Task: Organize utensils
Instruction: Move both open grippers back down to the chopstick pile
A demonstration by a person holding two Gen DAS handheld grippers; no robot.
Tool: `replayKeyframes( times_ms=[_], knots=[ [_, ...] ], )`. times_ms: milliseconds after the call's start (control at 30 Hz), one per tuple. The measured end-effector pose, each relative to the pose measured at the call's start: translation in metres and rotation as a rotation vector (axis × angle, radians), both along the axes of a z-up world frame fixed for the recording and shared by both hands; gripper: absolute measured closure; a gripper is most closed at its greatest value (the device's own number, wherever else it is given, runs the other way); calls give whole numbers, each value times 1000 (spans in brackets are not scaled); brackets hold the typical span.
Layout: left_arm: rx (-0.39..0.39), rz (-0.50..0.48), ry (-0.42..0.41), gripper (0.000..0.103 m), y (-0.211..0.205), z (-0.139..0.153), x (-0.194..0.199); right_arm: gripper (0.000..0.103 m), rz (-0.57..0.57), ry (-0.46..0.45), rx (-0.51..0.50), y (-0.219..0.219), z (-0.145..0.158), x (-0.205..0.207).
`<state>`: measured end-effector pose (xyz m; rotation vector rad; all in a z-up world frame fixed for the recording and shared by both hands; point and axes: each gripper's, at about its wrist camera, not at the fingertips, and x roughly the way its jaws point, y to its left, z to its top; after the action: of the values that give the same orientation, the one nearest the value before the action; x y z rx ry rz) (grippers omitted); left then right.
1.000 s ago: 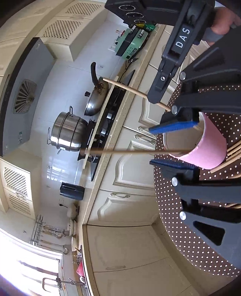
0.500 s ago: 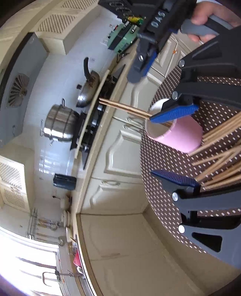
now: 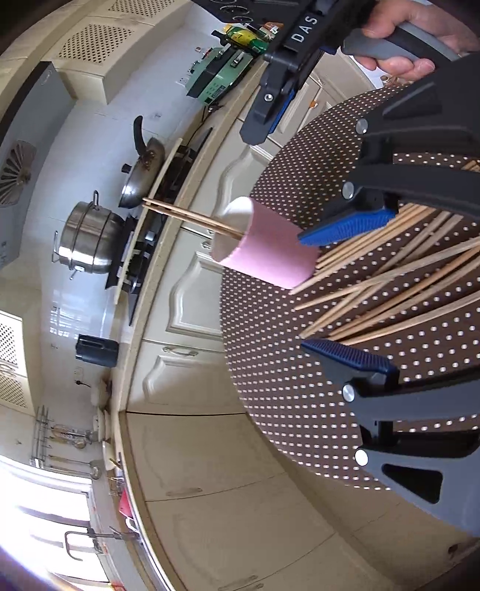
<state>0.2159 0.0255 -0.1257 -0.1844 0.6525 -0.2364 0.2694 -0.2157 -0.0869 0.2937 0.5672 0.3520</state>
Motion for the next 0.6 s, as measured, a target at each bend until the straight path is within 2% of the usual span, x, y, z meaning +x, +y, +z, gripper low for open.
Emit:
replayKeyframes(
  times_ms=[233,367,600],
  knots=[
    [29,1,114,51,4,-36,-11,47,5,90,-61,5,-35,-15],
    [73,4,167,51,2,-59,-13,47,20,135,-117,10,-55,-14],
    [119,25,225,51,3,-80,-6,47,62,203,-146,16,-81,-8]
  ],
)
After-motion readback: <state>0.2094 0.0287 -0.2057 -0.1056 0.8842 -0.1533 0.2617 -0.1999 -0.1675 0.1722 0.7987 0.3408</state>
